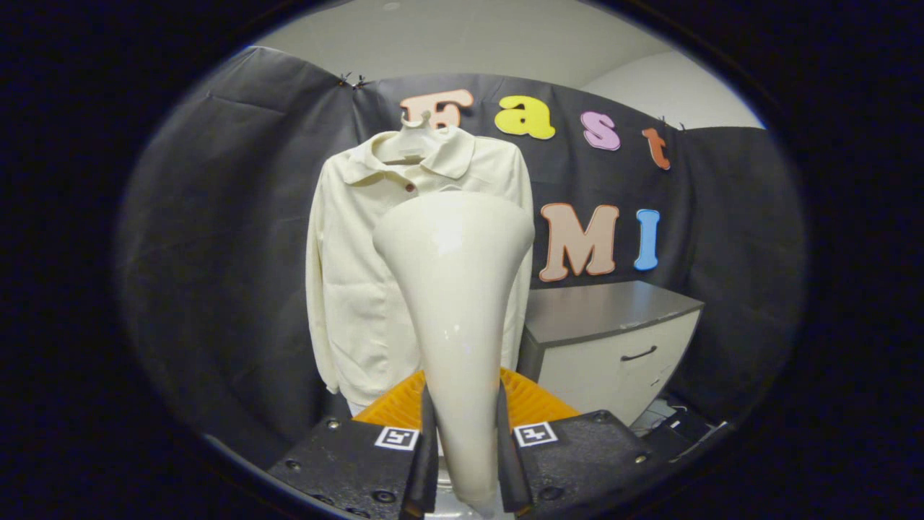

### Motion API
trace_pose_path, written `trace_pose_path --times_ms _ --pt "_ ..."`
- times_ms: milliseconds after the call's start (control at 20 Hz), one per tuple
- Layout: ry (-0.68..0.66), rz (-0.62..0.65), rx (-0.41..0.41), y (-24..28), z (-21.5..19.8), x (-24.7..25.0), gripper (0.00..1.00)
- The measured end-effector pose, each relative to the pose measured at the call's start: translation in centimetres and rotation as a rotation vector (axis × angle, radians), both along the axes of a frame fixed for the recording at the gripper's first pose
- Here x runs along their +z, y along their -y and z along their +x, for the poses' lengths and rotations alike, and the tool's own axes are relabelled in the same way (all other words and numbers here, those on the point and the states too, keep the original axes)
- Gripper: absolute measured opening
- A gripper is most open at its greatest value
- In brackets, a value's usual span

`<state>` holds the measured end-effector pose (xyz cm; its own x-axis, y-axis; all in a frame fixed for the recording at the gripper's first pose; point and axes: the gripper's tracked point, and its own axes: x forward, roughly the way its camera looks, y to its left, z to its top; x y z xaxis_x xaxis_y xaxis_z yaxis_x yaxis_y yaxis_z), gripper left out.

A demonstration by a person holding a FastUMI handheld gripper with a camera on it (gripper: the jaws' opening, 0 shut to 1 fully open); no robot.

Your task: Iron the clothes twice with a garment steamer, once on the left side and once on the right side.

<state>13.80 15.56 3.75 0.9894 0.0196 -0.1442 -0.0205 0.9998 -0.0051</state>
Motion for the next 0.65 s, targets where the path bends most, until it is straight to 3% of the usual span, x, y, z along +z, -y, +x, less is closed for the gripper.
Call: trace_pose_path --times_ms 650 --pt "0.023 -0.002 0.038 4.3 -4.8 -3.0 0.34"
